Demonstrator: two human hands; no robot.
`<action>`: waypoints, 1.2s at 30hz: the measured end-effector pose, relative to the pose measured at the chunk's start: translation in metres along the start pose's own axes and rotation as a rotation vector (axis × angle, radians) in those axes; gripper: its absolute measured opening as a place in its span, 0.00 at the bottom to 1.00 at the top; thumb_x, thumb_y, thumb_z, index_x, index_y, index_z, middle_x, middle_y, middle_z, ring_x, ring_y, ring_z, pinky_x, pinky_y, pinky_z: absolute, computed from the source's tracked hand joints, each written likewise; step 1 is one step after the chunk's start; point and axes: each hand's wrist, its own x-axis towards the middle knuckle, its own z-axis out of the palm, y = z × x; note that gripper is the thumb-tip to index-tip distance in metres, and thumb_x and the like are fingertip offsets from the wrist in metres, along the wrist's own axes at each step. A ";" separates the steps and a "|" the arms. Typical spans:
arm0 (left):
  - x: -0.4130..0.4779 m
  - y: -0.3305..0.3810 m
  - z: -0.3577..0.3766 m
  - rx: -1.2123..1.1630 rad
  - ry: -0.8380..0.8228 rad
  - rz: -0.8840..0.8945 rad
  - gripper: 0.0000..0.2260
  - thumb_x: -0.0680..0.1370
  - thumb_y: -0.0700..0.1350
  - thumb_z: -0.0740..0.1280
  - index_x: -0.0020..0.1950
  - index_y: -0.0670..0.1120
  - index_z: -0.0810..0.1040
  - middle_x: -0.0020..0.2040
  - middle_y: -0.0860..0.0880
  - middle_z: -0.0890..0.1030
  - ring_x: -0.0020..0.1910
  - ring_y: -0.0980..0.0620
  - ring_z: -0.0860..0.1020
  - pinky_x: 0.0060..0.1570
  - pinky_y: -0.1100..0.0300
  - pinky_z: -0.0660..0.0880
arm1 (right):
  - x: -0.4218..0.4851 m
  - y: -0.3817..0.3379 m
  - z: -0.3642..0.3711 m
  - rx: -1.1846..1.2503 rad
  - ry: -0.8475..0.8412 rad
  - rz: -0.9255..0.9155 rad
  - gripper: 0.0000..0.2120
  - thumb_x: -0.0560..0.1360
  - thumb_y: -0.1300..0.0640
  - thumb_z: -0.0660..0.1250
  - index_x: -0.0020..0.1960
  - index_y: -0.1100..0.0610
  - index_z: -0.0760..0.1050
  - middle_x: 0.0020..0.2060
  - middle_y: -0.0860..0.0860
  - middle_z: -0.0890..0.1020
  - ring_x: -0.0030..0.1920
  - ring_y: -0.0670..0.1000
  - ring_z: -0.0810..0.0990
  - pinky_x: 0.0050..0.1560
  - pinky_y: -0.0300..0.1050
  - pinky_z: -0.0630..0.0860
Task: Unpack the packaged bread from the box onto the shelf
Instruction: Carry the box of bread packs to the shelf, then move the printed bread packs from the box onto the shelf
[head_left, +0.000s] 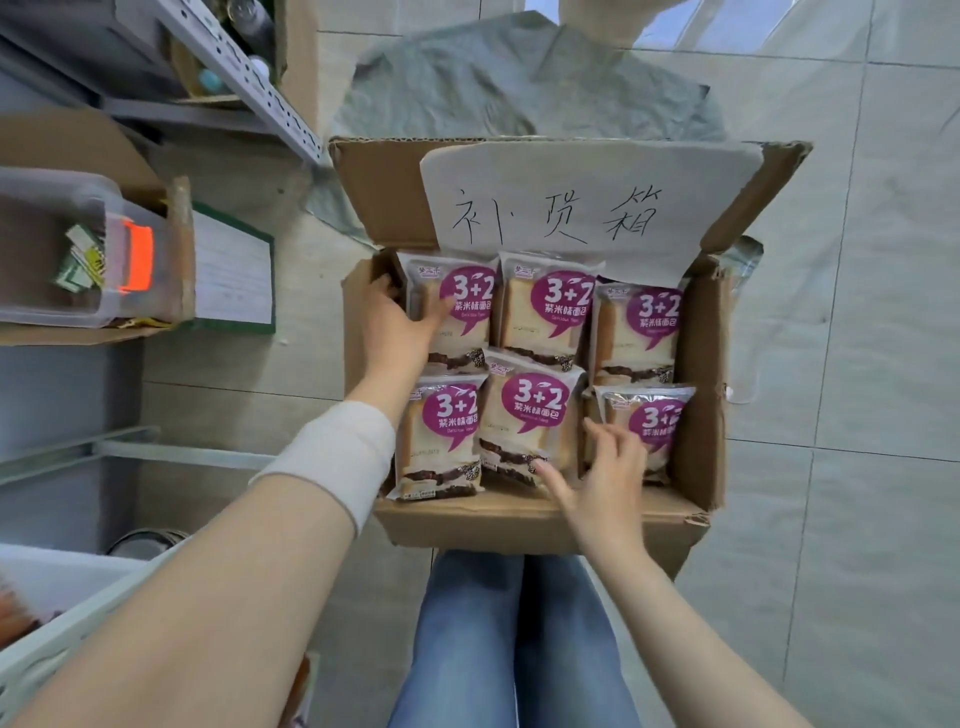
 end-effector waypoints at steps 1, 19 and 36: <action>0.006 -0.001 0.004 0.025 -0.011 0.007 0.31 0.69 0.55 0.73 0.66 0.43 0.68 0.65 0.45 0.74 0.63 0.47 0.73 0.62 0.54 0.71 | 0.002 -0.002 0.012 0.038 -0.050 0.064 0.37 0.66 0.44 0.74 0.67 0.61 0.66 0.62 0.56 0.68 0.65 0.53 0.64 0.65 0.41 0.61; -0.032 0.028 -0.041 -0.126 -0.033 0.154 0.18 0.67 0.46 0.76 0.47 0.51 0.67 0.42 0.59 0.77 0.42 0.65 0.76 0.40 0.68 0.74 | 0.012 -0.007 -0.028 0.362 -0.178 0.407 0.21 0.66 0.55 0.76 0.57 0.58 0.76 0.53 0.54 0.82 0.54 0.54 0.78 0.54 0.46 0.73; -0.388 0.101 -0.243 -0.516 0.541 0.325 0.21 0.66 0.44 0.76 0.56 0.44 0.76 0.50 0.51 0.80 0.49 0.54 0.78 0.43 0.71 0.76 | -0.187 -0.053 -0.214 0.497 -0.359 -0.279 0.08 0.67 0.55 0.76 0.44 0.52 0.78 0.28 0.44 0.84 0.26 0.39 0.80 0.22 0.32 0.73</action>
